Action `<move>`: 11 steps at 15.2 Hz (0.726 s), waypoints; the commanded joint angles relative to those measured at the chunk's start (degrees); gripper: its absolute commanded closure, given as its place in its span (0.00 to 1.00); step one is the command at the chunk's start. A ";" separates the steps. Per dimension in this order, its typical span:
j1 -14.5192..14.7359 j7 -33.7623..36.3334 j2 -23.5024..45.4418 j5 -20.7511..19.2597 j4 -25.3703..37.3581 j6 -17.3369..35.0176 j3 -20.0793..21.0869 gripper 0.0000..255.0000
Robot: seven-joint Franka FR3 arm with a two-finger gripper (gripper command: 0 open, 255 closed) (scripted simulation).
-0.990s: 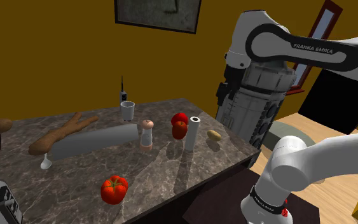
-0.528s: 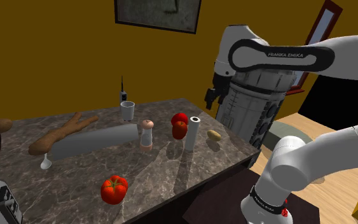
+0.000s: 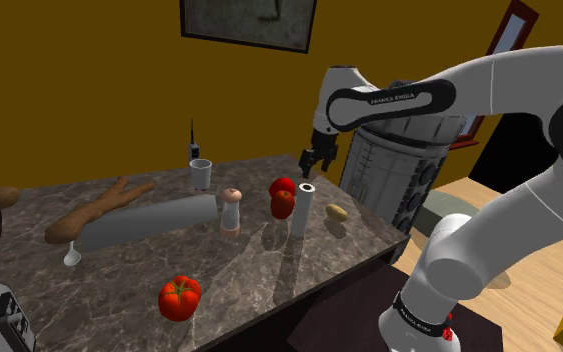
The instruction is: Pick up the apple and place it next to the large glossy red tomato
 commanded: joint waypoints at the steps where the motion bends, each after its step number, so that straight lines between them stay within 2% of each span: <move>1: -0.08 0.17 4.13 0.40 1.16 3.39 -0.62 0.00; 11: -0.72 -1.17 25.95 5.17 11.22 16.45 -3.26 0.00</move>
